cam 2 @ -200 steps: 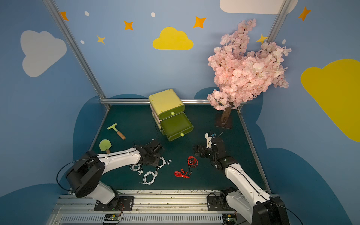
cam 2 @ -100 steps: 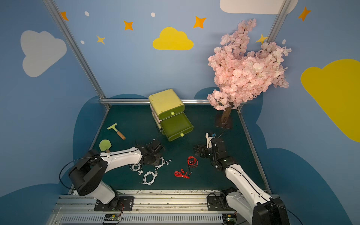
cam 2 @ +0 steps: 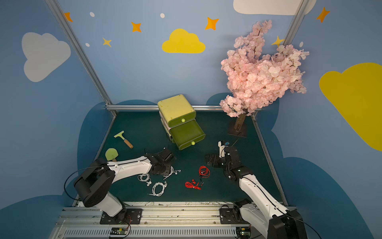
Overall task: Place the wired earphones into the drawer by color
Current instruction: Pick up the wired earphones from the center of the board, then place the wired earphones in the drawer.
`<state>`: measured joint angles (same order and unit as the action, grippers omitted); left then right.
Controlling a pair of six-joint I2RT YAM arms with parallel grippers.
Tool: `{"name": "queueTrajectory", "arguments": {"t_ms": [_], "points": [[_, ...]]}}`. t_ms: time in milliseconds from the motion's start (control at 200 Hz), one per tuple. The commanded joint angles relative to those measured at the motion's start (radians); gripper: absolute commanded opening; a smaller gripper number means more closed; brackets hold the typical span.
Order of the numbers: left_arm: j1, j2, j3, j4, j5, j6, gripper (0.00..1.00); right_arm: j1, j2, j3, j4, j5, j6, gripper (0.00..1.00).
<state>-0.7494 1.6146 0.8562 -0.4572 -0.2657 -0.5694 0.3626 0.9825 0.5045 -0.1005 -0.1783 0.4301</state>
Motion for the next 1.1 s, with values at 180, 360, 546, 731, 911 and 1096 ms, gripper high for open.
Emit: {"name": "queueTrajectory", "arguments": {"t_ms": [180, 360, 546, 731, 911, 1096], "points": [[-0.002, -0.163, 0.051, -0.106, -0.087, 0.0, 0.05, -0.002, -0.016, -0.01, 0.024, 0.005, 0.002, 0.98], [-0.002, -0.264, 0.105, -0.164, -0.143, 0.043, 0.04, -0.002, -0.021, -0.01, 0.026, 0.007, -0.002, 0.99], [-0.002, -0.338, 0.181, -0.17, -0.189, 0.123, 0.03, -0.002, -0.024, -0.01, 0.037, 0.009, -0.007, 0.99], [-0.001, -0.346, 0.285, -0.121, -0.24, 0.226, 0.03, -0.002, -0.023, -0.011, 0.043, 0.003, -0.006, 0.99], [0.002, -0.256, 0.418, -0.049, -0.264, 0.317, 0.03, -0.002, -0.026, -0.011, 0.047, 0.007, -0.008, 0.98], [0.005, -0.111, 0.533, 0.063, -0.266, 0.385, 0.03, -0.003, -0.046, -0.016, 0.044, 0.015, -0.02, 0.98]]}}
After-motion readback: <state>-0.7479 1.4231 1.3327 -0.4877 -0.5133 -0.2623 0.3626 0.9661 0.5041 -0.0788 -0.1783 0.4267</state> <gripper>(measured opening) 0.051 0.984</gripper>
